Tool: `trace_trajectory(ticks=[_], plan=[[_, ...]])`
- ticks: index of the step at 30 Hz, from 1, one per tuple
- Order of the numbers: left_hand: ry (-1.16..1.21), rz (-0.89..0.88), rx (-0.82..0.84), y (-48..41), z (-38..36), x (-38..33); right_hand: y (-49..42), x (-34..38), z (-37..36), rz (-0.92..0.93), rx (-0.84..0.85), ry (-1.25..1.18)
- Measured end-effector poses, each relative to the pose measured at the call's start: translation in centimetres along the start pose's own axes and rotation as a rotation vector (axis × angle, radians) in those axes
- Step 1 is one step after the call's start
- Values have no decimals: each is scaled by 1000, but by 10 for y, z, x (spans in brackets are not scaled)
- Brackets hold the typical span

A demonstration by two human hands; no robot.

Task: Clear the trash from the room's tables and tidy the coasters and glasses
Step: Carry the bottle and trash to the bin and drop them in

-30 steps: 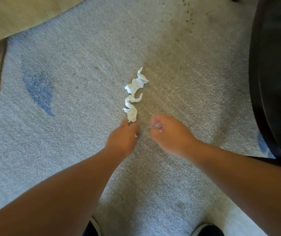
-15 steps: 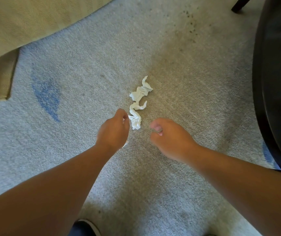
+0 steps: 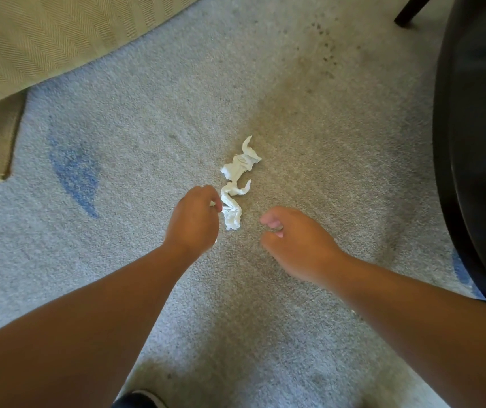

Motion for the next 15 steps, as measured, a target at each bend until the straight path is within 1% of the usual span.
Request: trace_trajectory(ticks=[3,6,9,11,13,15], plan=[[21,47,0,-2,-5,3,0,-2,0,1,-4,8],[27,74,44,-2,-19,2,2,-4,-1,-4,-4,6],[-61,16,111,0,-36,-5,3,-7,1,-18,-9,-3],[-152,-37,198,3,-51,-7,5,-9,2,-16,-13,-10],[-225,-26,273,5,-62,-3,7,-11,2,-6,-16,-11],[-253,4,292,6,-65,2,7,-13,3,-6,-14,-9]])
Point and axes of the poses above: each hand's wrist, its own y-axis away from the middle knuckle, its own z-axis out of the back of the hand, x = y × z, the point moved 10 cm from there along -y, towards the middle knuckle
